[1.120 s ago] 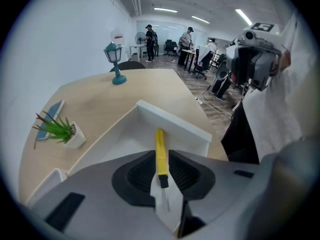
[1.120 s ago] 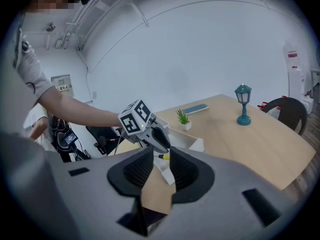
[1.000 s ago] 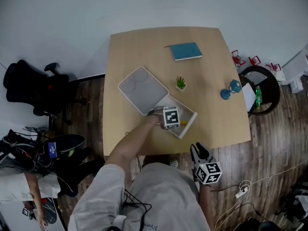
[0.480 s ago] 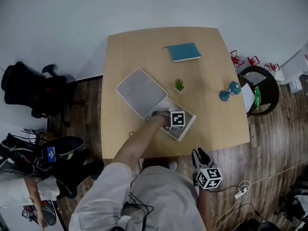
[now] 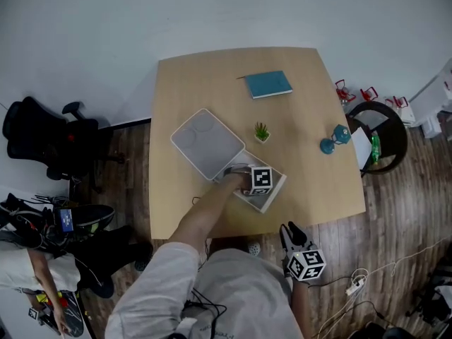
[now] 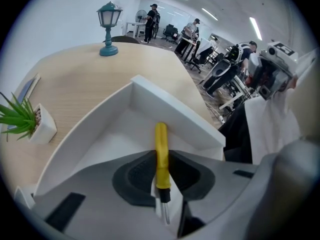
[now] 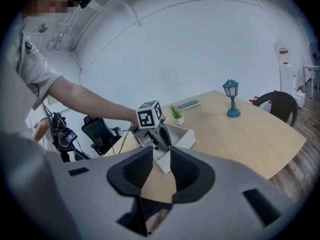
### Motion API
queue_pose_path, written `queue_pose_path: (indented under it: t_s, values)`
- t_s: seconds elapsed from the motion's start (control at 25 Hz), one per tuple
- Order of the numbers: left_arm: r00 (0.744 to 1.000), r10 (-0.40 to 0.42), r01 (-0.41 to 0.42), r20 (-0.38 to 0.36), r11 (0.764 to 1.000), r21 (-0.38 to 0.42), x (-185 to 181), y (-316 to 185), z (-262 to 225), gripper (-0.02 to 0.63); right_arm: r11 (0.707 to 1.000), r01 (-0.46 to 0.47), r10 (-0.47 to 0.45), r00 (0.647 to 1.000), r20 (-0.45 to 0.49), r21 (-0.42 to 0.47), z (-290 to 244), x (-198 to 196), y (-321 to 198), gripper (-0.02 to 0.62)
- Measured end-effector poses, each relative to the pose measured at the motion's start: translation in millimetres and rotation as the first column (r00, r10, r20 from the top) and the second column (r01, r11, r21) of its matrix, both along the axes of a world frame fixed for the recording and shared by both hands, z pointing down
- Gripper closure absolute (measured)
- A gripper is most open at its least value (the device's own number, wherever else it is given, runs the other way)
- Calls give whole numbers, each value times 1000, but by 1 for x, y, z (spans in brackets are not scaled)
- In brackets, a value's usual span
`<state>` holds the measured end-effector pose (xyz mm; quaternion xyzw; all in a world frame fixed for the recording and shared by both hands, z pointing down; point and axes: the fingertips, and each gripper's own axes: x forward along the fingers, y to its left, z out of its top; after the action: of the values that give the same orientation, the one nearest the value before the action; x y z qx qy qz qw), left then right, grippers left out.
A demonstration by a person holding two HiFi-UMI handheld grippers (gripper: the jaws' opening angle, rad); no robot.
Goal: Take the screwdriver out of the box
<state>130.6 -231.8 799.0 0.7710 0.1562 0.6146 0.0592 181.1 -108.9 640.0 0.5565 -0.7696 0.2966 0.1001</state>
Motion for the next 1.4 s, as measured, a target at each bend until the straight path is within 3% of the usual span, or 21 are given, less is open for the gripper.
queue_pose_path:
  t_s: [0.2,0.36,0.52,0.72,0.96,1.28,1.4]
  values:
    - [995,-95,96,-32,995,18,4,-15,-4,535,1000,-1,1,1000,-2,-2,1,2,0,486]
    - [976,-202,205,-83,978,30,9,-30,-14,535,1000,-3,3,1000,1,2,0,4,1,486]
    - [931,-318,325,-182,945,13,16,-45,-36,535,1000,5,-5,1000,4,9,-2,0,-1,488]
    - [865,-404,420,-297,907,-11,14,-55,-71,535,1000,16,-16,1000,18,20,-3,-15,0,489]
    - [742,-486,538,-461,843,-22,-2,-59,-115,535,998,64,-64,998,3,13,1,-32,6,491]
    - [524,-601,684,-604,719,-122,-42,-46,-165,537,992,121,-121,993,13,26,-1,-57,10,492]
    - [463,-621,716,-633,682,-146,-68,-37,-176,537,989,138,-139,990,9,44,-9,-70,5,491]
